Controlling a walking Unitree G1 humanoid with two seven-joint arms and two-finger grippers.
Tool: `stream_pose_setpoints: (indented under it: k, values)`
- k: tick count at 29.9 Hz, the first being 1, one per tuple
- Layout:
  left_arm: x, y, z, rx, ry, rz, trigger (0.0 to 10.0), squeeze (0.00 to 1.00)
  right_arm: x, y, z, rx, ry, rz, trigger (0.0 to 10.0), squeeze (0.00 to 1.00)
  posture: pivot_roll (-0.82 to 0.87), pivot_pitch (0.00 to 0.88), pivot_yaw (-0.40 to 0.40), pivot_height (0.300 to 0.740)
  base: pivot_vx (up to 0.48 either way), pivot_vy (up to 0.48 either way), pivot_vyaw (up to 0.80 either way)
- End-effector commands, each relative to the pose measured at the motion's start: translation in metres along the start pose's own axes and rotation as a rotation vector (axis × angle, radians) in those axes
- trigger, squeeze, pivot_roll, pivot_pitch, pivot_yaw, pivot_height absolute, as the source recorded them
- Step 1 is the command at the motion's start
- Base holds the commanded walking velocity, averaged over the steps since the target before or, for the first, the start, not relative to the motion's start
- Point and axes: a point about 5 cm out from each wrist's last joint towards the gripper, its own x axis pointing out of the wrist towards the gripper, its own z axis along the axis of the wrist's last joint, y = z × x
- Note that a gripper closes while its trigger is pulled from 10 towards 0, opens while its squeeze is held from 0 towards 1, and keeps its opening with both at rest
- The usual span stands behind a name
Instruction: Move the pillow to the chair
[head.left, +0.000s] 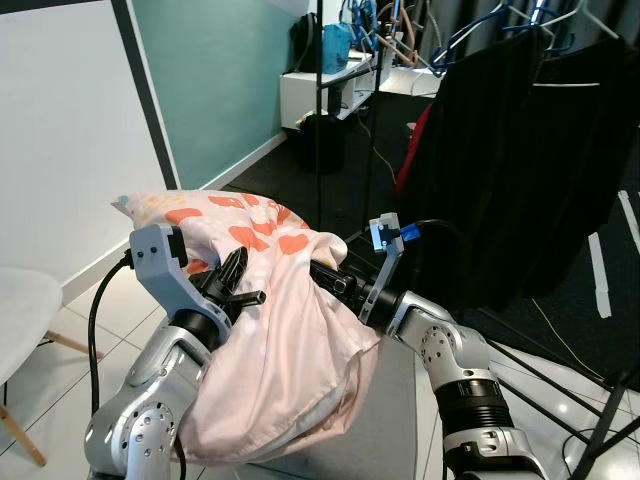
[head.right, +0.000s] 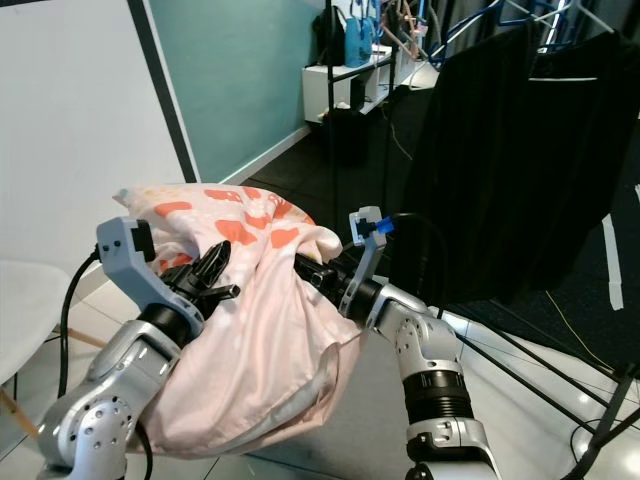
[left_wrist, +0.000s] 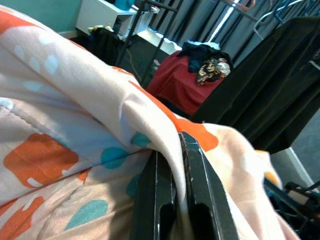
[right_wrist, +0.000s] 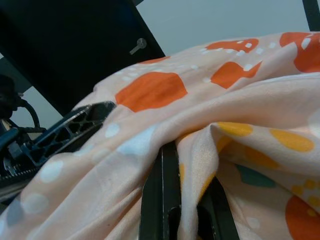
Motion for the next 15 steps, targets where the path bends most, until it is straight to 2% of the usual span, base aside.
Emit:
stream_pose_setpoints:
  k: [1,4,15]
  values:
    - [0.0063,-0.0323,-0.0115,-0.005,0.065,-0.156,10.0,0.00,0.0222,0.0254,0.0027,-0.013,-0.018,0.146,10.0,0.00,-0.06,0.000,-0.040,0.740,-0.480,0.000,0.78]
    - [0.0068,-0.0320,-0.0108,-0.014,0.052,-0.146,10.0,0.00,0.0216,0.0247,0.0027,-0.012,-0.015,0.145,10.0,0.00,-0.07,0.000,-0.040,0.740,-0.440,0.000,0.78]
    - [0.0079,-0.0304,-0.0109,-0.004,0.051,-0.128,10.0,0.00,0.0218,0.0245,0.0025,-0.015,-0.017,0.138,10.0,0.00,-0.08,0.000,-0.022,0.740,0.000,0.000,0.78]
